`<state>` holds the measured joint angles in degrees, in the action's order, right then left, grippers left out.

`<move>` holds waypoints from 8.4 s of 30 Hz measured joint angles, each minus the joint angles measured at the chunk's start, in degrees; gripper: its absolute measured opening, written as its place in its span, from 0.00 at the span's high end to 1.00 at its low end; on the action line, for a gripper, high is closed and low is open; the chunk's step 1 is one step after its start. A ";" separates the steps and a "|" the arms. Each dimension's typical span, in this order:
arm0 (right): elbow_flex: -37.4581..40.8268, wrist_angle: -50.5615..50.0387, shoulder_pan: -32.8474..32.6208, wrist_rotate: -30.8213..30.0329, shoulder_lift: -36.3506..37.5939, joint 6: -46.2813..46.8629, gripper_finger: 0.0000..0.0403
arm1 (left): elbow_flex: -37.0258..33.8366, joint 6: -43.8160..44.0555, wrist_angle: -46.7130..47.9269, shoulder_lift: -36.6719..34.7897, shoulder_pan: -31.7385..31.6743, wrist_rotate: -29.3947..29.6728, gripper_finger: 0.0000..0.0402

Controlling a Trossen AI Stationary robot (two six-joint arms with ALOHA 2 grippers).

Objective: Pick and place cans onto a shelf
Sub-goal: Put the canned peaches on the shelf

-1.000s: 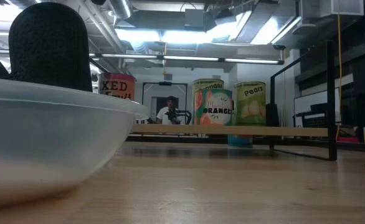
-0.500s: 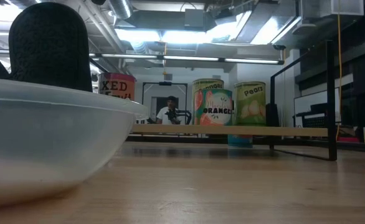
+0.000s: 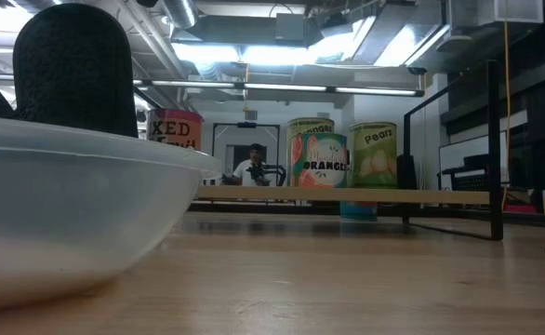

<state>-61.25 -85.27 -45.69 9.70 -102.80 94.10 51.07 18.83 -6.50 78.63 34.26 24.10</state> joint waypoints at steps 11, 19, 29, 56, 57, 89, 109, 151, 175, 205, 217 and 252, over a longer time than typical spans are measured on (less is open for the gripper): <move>-4.74 -2.80 0.04 -0.04 0.37 -2.83 0.96 | 0.00 0.00 -0.01 0.00 0.00 0.02 0.83; -15.55 -4.55 0.71 -0.36 0.98 -5.87 0.96 | 0.00 -0.02 0.00 0.00 0.02 0.02 0.83; -29.31 -4.70 5.38 3.11 4.10 -13.99 0.97 | 0.00 -0.02 -0.02 0.00 0.00 0.02 0.83; -22.45 17.53 26.62 20.39 4.33 -32.91 0.97 | 0.00 -0.02 -0.02 0.00 0.01 0.00 0.83; -21.20 18.01 26.79 21.42 4.33 -32.91 0.97 | 0.00 -0.02 -0.02 0.00 0.00 0.00 0.83; -6.89 23.02 27.32 33.50 4.33 -30.10 0.95 | 0.00 -0.02 0.00 0.00 0.00 0.00 0.83; -6.89 24.37 27.32 29.98 4.31 -31.13 0.93 | 0.00 -0.02 0.00 0.00 0.00 0.00 0.83; -8.50 20.42 16.76 0.08 23.11 -33.19 0.93 | 0.00 0.02 -15.45 0.00 -1.14 -2.15 0.83; -2.33 18.36 -0.48 -26.11 26.26 -32.76 0.93 | 35.02 -18.10 -16.49 29.29 -7.84 -11.71 0.63; 21.35 60.24 -2.58 -22.61 26.25 -30.10 0.93 | 57.02 -25.14 8.79 53.31 -9.55 -8.71 0.64; 21.35 68.97 -4.84 -22.06 26.25 -30.25 0.93 | 57.02 -25.18 9.93 53.31 -9.01 -5.49 0.64; 21.37 95.38 -3.34 -23.64 12.23 -36.80 0.93 | 57.02 -22.27 14.37 53.29 -6.09 -4.68 0.64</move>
<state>-39.88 10.11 -49.04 -13.94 -90.58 57.30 108.09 -3.44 7.87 131.92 28.17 19.42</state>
